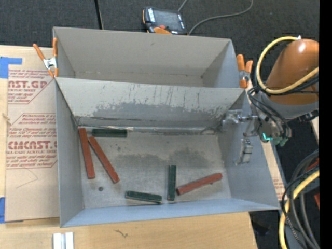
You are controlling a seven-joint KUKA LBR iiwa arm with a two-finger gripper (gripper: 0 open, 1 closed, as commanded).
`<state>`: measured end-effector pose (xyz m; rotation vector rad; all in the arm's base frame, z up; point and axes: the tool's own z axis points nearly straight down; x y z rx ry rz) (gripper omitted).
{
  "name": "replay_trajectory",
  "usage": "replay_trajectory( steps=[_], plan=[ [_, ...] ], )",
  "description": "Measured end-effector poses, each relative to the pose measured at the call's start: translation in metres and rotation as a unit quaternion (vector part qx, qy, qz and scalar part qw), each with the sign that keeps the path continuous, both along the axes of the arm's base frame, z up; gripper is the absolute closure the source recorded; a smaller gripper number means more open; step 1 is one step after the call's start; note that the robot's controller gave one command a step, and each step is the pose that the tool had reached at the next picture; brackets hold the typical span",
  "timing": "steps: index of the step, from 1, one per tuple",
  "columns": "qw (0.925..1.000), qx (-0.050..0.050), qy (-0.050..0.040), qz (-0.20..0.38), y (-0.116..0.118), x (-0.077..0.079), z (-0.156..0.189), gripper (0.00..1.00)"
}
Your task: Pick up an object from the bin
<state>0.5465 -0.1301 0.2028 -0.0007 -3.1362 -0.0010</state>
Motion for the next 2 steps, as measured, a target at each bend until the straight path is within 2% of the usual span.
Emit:
replay_trajectory(
  steps=[1,2],
  plan=[
    [0.9997,0.001,0.0003,0.026,0.062,-0.055,-0.137,0.00],
    [0.9998,0.000,-0.0035,0.020,0.076,-0.063,-0.102,0.00]
  ],
)
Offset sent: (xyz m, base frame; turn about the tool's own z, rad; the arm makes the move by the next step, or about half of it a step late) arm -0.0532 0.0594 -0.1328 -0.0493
